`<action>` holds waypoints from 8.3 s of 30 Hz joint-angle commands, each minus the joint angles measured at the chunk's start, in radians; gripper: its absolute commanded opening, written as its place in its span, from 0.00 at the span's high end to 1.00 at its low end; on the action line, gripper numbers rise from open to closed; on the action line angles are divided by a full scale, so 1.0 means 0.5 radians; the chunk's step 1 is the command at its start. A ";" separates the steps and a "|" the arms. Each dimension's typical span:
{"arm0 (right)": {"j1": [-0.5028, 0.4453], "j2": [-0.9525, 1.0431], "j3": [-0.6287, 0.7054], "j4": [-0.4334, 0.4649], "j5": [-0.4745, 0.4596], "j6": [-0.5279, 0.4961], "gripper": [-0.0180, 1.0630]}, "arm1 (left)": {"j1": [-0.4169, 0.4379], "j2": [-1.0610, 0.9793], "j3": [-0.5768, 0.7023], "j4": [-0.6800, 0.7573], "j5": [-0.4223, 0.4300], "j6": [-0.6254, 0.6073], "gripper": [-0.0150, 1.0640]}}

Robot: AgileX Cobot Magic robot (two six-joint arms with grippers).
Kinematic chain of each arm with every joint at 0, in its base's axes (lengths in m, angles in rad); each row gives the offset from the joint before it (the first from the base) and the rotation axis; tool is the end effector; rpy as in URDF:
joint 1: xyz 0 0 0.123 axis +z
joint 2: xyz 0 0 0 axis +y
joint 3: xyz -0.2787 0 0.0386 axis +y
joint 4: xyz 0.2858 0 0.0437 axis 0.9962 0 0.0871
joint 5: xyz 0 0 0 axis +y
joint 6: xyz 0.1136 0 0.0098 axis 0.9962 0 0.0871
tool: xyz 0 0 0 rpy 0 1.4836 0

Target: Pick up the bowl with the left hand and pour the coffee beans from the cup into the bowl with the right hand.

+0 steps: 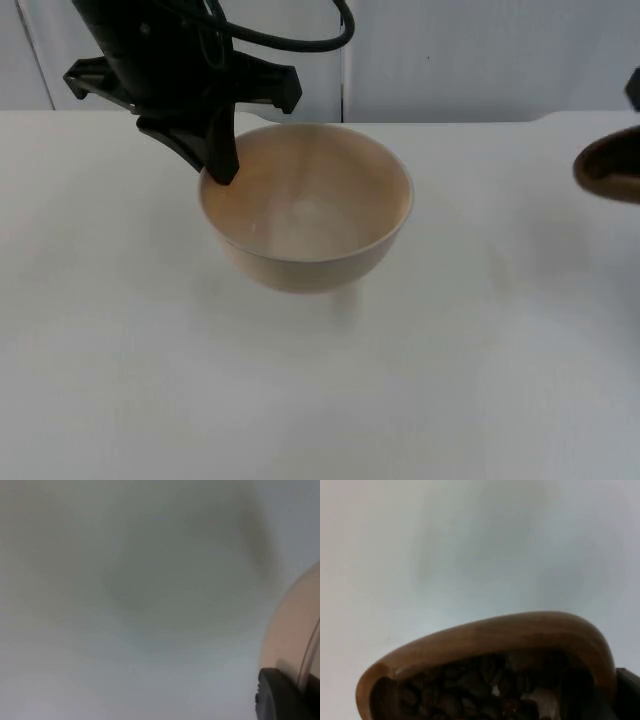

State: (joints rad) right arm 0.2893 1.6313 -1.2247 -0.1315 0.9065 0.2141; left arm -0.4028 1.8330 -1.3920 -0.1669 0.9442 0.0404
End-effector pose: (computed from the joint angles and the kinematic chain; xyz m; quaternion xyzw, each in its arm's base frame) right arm 0.3617 0.0954 0.2193 -0.0680 0.9812 -0.0134 0.1803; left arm 0.3782 -0.1779 0.1911 0.1787 0.9717 -0.0968 0.1200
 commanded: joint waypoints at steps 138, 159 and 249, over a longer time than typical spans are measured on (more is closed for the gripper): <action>1.406 0.520 -1.415 -1.546 0.629 -0.578 0.98 | -0.010 -0.010 -0.017 -0.055 -0.015 0.012 0.99; 1.444 0.522 -1.230 -1.729 0.629 -0.494 0.98 | -0.010 -0.010 -0.017 -0.055 -0.024 0.012 0.99; 0.856 0.309 -1.235 -0.356 0.629 -0.222 0.98 | -0.010 -0.010 -0.017 -0.063 0.014 0.015 0.99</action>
State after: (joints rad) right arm 0.7425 1.7982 -1.8393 -0.3750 1.2269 0.1159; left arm -0.4028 1.8330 -1.3943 -0.1850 0.9478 0.0483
